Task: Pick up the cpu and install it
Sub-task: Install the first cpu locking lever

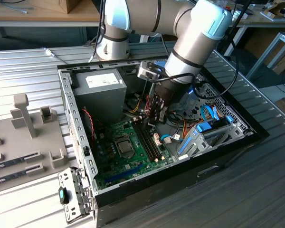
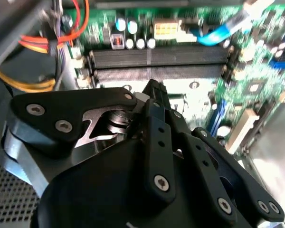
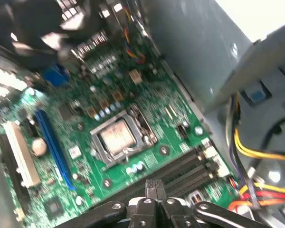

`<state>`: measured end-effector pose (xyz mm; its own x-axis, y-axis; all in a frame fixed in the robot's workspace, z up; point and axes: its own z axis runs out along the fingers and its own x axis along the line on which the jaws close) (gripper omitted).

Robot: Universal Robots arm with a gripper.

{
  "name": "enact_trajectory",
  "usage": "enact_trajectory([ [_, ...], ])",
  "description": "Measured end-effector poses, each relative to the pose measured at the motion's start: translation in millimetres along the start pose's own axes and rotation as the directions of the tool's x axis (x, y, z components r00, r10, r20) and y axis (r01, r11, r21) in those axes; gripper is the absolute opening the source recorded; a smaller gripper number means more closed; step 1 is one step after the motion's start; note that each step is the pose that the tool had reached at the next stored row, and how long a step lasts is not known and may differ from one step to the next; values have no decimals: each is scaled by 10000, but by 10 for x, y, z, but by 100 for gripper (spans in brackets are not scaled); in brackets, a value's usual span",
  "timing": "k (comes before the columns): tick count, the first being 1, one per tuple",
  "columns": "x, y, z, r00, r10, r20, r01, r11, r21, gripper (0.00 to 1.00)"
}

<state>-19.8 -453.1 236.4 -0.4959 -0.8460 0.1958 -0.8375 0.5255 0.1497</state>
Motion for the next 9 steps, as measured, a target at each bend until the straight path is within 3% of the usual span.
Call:
enact_trajectory([
  [1, 0, 0, 0, 9999, 24, 155, -28, 9997, 246, 11],
  [4, 1, 0, 1, 9991, 49, 432, -78, 9978, 661, 11],
  [9, 14, 13, 5, 9990, 47, 447, -77, 9978, 662, 11],
])
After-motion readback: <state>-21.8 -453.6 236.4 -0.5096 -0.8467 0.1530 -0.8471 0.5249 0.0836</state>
